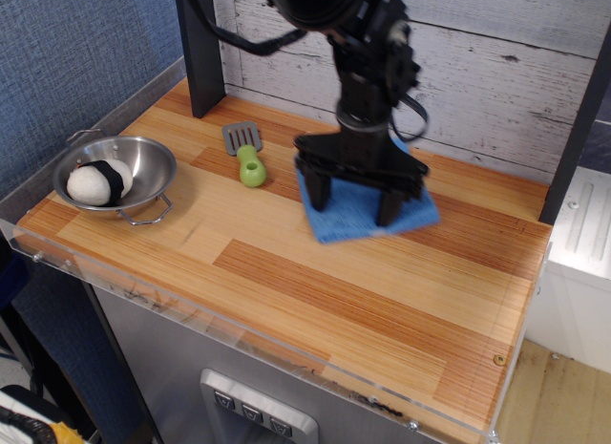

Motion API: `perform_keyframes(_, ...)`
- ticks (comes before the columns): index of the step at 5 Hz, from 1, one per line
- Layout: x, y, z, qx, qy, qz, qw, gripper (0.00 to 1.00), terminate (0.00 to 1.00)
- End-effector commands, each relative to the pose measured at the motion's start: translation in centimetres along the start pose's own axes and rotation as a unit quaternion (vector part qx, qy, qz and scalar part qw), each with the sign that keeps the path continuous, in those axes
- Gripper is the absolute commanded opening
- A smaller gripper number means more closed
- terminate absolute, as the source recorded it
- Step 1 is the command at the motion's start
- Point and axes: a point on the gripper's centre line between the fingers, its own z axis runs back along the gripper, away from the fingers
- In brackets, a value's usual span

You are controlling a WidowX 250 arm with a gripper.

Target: Place the cloth on the bottom-right corner of the counter.

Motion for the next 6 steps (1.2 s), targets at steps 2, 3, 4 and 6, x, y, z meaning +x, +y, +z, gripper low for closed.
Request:
perform_keyframes(2,-4.8,-6.6,2.4,-0.035,-0.009,-0.072,0.9968,1.00,0.00)
perform_keyframes(3,-7.2,-7.3,2.5,-0.040,0.001,-0.074,0.9965,1.00,0.00)
perform_keyframes(4,-8.7,-6.0,3.0,-0.028,0.004,-0.046,0.9985,1.00,0.00)
perform_keyframes(6,-7.4,-3.5,4.6,-0.004,-0.017,-0.017,0.9997,1.00,0.00)
